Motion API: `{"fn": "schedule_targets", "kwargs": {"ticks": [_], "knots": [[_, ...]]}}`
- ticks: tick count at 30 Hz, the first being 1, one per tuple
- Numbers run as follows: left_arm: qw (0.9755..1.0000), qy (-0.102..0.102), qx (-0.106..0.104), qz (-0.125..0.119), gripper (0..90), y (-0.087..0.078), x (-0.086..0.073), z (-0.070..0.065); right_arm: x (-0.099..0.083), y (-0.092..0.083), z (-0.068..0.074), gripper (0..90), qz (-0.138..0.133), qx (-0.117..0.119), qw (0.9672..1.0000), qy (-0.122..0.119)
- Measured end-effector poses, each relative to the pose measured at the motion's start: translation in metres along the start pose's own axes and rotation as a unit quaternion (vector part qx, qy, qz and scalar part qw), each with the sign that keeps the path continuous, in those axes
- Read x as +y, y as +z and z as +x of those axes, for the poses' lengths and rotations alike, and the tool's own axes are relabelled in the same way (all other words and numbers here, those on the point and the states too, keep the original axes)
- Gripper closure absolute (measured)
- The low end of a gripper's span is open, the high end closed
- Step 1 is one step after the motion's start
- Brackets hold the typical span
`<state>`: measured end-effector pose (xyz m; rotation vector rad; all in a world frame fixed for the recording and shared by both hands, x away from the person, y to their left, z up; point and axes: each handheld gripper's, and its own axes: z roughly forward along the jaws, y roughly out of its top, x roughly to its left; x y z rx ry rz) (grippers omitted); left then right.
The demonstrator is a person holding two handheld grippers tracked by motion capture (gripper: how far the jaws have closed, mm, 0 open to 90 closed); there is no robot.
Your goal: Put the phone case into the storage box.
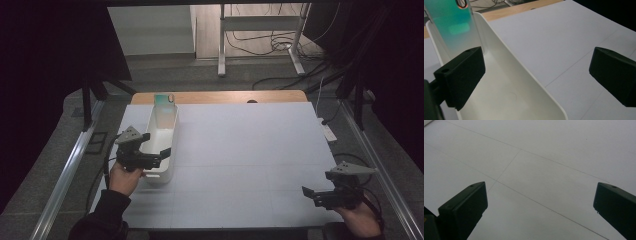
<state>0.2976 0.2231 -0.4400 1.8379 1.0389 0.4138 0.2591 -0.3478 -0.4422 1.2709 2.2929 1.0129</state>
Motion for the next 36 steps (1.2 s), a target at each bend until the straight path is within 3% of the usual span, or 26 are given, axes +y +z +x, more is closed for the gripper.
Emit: {"fn": "schedule_targets", "kwargs": {"ticks": [36], "knots": [[0.9994, -0.007, 0.029, 0.016, 0.4, -0.048, -0.043, -0.019, 0.0, 0.001, 0.0, 0.0, 0.003, 0.0, 1.0, -0.001]]}}
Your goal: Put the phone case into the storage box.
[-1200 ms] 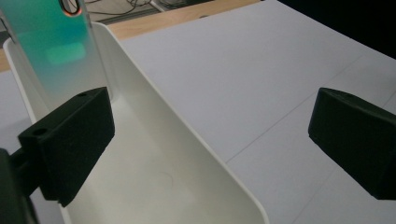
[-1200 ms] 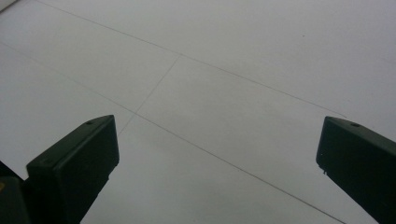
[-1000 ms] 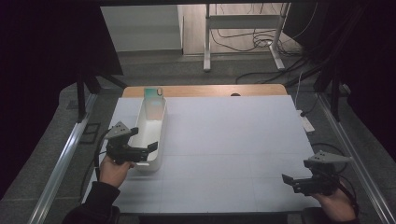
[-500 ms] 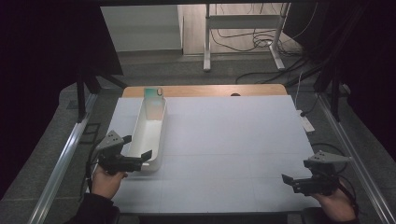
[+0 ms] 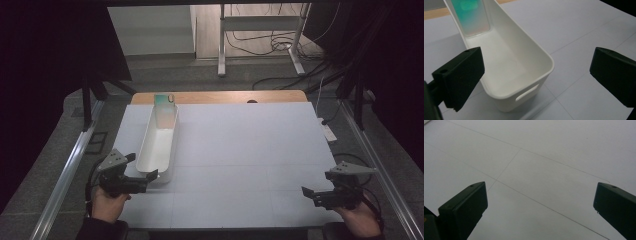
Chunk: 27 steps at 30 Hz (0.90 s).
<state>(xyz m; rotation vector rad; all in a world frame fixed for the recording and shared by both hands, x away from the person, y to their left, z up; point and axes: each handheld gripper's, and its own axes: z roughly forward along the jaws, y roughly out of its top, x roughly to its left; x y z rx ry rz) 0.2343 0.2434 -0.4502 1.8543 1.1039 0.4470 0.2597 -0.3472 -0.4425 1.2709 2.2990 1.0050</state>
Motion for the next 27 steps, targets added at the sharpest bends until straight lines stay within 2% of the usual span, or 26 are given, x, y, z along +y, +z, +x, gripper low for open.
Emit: {"fn": "schedule_targets", "kwargs": {"ticks": [10, 23, 27], "knots": [[0.9999, -0.013, 0.004, 0.004, 0.4, -0.01, -0.011, 0.0, 0.0, 0.0, 0.0, 0.0, 0.0, 0.0, 1.0, 0.0], [0.9995, -0.014, 0.017, 0.021, 0.4, -0.019, -0.022, -0.001, 0.0, 0.001, 0.0, 0.0, 0.002, 0.0, 1.0, 0.002], [0.9991, -0.011, 0.027, 0.032, 0.4, -0.021, -0.025, -0.002, 0.0, 0.001, 0.0, 0.0, 0.003, -0.001, 1.0, 0.002]]}}
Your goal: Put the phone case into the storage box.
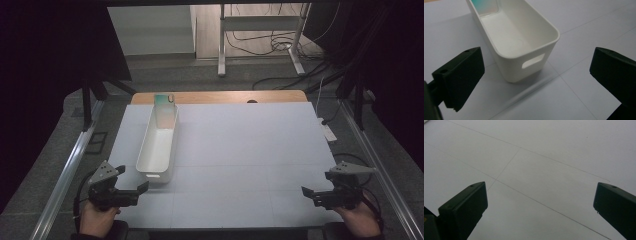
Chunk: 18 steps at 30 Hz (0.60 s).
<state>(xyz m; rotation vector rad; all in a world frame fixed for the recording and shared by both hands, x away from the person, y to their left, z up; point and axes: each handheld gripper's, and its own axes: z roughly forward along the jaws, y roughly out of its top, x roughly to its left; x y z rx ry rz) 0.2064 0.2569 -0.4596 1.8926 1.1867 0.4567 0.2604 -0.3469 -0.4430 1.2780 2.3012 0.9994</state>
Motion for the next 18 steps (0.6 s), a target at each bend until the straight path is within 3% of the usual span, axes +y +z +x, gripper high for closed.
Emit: {"fn": "schedule_targets", "kwargs": {"ticks": [6, 18], "knots": [[0.9999, -0.003, 0.01, 0.012, 0.4, -0.0021, -0.0041, 0.0002, 0.0001, 0.0001, 0.0001, 0.0, 0.001, -0.001, 1.0, 0.0], [0.9996, -0.022, 0.005, 0.02, 1.0, -0.0018, -0.0074, 0.0044, 0.0003, 0.0006, 0.0002, 0.0, 0.002, -0.001, 1.0, -0.001]]}}
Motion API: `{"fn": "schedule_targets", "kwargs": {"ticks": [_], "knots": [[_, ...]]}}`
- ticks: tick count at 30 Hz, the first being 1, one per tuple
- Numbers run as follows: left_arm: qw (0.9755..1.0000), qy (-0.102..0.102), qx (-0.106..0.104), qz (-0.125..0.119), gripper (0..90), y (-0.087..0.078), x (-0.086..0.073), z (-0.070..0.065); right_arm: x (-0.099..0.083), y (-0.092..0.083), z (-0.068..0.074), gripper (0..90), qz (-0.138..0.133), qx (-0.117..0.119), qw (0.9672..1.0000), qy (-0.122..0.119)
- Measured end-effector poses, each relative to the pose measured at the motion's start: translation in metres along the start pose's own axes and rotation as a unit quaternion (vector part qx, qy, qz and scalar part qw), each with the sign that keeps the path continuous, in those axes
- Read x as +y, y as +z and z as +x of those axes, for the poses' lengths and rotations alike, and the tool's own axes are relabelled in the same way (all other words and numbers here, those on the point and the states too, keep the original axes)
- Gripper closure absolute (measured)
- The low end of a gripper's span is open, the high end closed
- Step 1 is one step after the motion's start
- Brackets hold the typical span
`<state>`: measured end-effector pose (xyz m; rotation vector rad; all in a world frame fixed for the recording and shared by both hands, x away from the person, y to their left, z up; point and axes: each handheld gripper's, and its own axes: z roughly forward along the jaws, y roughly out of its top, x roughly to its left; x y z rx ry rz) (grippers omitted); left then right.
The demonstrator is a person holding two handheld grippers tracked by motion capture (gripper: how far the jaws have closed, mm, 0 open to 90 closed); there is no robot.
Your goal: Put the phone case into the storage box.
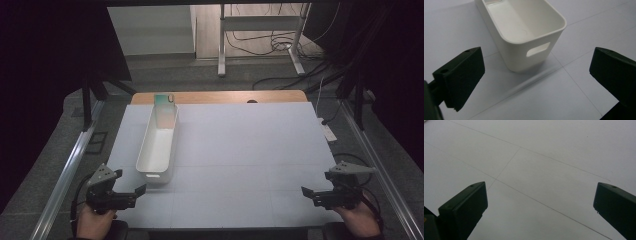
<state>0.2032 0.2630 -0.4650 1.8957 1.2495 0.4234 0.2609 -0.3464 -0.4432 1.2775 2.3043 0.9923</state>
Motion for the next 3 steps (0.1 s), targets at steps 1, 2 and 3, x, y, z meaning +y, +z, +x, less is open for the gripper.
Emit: {"fn": "schedule_targets", "kwargs": {"ticks": [1, 2, 3], "knots": [[1.0, -0.003, -0.002, -0.001, 1.1, 0.0, 0.0, 0.0005, 0.0, 0.0, 0.0, 0.0, 0.0, 0.0, 1.0, 0.0], [1.0, -0.004, -0.002, -0.002, 1.2, -0.0001, 0.0001, 0.001, -0.0001, 0.0, 0.0001, 0.0, 0.0, -0.001, 1.0, -0.001], [1.0, -0.005, -0.003, -0.002, 1.2, -0.0001, 0.0003, 0.0012, -0.0002, 0.0001, -0.0001, 0.0, 0.0, -0.002, 1.0, -0.001]]}}
